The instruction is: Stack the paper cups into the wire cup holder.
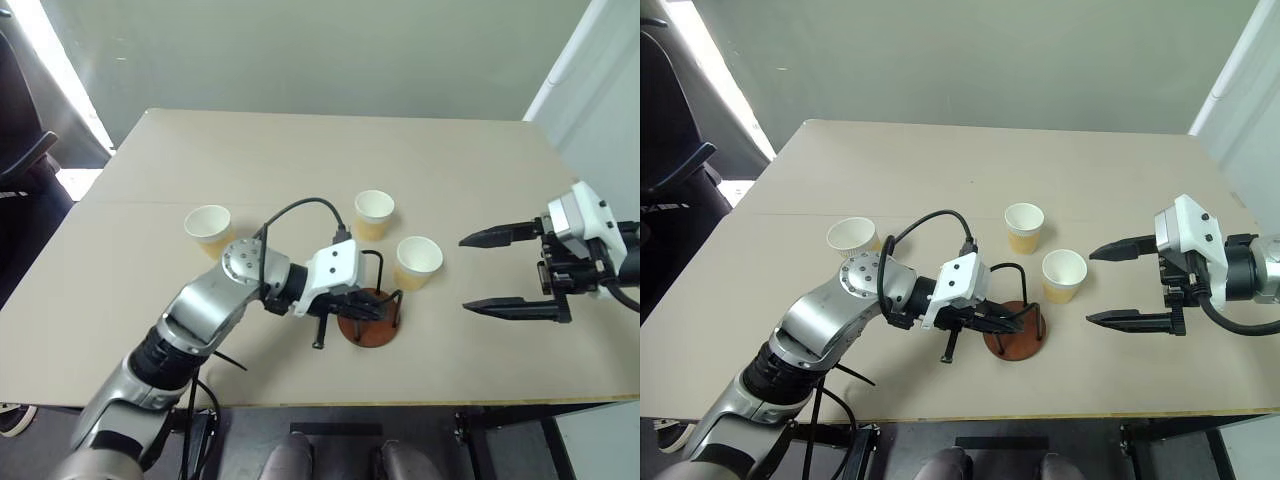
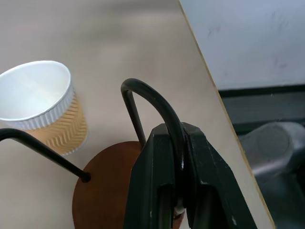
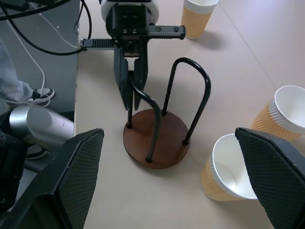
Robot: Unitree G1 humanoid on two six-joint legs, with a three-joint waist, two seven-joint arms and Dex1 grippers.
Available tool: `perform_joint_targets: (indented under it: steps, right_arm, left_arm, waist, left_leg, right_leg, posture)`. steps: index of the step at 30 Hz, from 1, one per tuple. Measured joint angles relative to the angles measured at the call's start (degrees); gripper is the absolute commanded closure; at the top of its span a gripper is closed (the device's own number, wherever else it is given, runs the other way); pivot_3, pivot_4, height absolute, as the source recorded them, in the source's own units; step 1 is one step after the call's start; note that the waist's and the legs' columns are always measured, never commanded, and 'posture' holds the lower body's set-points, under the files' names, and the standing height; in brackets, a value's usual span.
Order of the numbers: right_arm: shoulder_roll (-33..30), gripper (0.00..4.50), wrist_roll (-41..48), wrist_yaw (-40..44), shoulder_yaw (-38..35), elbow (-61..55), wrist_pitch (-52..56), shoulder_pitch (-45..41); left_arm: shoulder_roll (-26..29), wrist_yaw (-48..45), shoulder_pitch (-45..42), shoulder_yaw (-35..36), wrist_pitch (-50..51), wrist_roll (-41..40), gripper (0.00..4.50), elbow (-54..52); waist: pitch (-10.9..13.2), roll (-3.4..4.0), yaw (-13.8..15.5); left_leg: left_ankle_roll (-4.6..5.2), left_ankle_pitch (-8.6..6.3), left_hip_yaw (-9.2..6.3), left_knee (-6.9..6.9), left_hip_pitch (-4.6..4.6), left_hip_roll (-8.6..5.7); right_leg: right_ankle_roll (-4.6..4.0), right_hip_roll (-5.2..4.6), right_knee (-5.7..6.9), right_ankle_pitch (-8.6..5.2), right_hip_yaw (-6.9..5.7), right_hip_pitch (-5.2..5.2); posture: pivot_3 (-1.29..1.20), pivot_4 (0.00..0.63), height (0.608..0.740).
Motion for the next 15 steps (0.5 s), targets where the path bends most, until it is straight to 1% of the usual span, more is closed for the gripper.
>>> perform_joint_targets:
  steps: [3, 5, 6, 11, 15]
  right_arm:
    - [-0.1, 0.0, 0.0, 0.0, 0.0, -0.1, 0.0, 0.0]
    - [-0.2, 0.0, 0.0, 0.0, 0.0, -0.1, 0.0, 0.0]
    - [-0.3, 0.0, 0.0, 0.0, 0.0, -0.1, 0.0, 0.0]
    - [-0.5, 0.0, -1.1, -0.1, 1.0, 0.4, -0.5, -0.5]
    - [-0.6, 0.0, -3.3, 0.0, 3.9, 1.7, -1.9, -1.5]
  left_arm:
    - [0.1, 0.7, 0.0, -1.2, -1.2, 1.4, 4.42, -0.2]
    - [0.3, 0.7, 0.0, -1.2, -1.0, 1.3, 3.85, -0.2]
    - [0.6, 0.7, 0.1, -1.4, -0.5, 1.4, 3.69, 0.1]
    - [2.0, 0.4, 0.8, -1.5, 1.3, 1.3, 1.87, 1.4]
    - [2.4, 0.9, 0.8, -1.5, 1.2, 1.9, 0.46, 1.2]
  waist:
    - [0.0, 0.0, 0.0]
    - [0.0, 0.02, 0.0]
    - [0.0, 0.03, 0.0]
    - [0.0, 0.02, 0.0]
    - [0.0, 0.02, 0.1]
  left_leg:
    - [0.01, 0.0, 0.0, 0.01, 0.05, 0.0]
    - [0.01, 0.0, 0.0, 0.0, 0.08, 0.0]
    - [0.01, 0.0, 0.0, 0.0, 0.08, 0.0]
    - [0.08, -0.05, 0.0, 0.01, 0.02, -0.03]
    - [0.12, -0.08, -0.01, -0.01, -0.01, -0.03]
  right_leg:
    - [0.0, 0.0, 0.0, 0.0, 0.0, 0.06]
    - [0.0, 0.0, 0.01, 0.0, 0.01, 0.09]
    - [0.0, 0.0, 0.01, 0.0, 0.01, 0.09]
    - [0.0, -0.02, -0.04, 0.0, 0.02, 0.05]
    - [0.01, -0.04, -0.09, 0.0, 0.03, 0.05]
  posture:
    - [0.0, 0.15, 0.74]
    - [0.0, 0.15, 0.74]
    - [0.0, 0.15, 0.74]
    - [0.0, 0.15, 0.74]
    - [0.0, 0.15, 0.74]
